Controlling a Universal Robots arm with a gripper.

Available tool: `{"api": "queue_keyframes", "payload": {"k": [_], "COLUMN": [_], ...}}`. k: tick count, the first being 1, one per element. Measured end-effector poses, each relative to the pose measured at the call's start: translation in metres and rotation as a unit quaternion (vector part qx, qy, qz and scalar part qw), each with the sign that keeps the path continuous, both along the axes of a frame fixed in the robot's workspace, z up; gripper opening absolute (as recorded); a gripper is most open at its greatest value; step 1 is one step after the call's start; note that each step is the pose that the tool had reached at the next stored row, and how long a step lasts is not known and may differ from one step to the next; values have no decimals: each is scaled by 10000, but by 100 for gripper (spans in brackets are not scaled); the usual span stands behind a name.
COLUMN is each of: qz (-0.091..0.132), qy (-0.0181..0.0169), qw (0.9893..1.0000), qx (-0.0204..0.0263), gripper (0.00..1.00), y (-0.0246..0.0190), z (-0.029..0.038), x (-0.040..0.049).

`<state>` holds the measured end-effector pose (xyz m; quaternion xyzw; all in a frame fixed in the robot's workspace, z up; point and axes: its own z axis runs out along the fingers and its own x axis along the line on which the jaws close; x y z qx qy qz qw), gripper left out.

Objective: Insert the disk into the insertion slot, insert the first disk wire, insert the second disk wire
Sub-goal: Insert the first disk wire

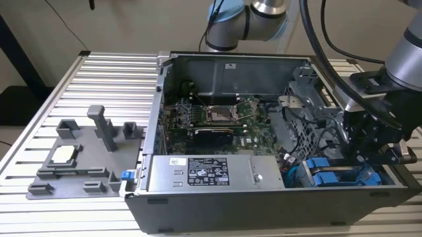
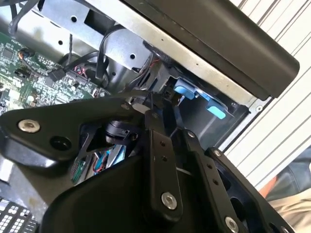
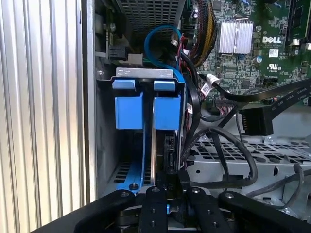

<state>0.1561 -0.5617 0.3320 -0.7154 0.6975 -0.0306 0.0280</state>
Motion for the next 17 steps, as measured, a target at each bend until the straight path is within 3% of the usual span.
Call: {"api": "queue_keyframes", "payload": {"k": [1, 2, 4, 17], "qz": [0, 0, 0, 0], "qy": [0, 0, 0, 0], "qw": [10000, 10000, 10000, 10000], "qx": [-2, -3, -3, -3], "gripper": [26, 33, 33, 33], "y": [0, 0, 0, 1], "z": [3, 6, 53, 628], "x": [0, 0, 0, 0]}}
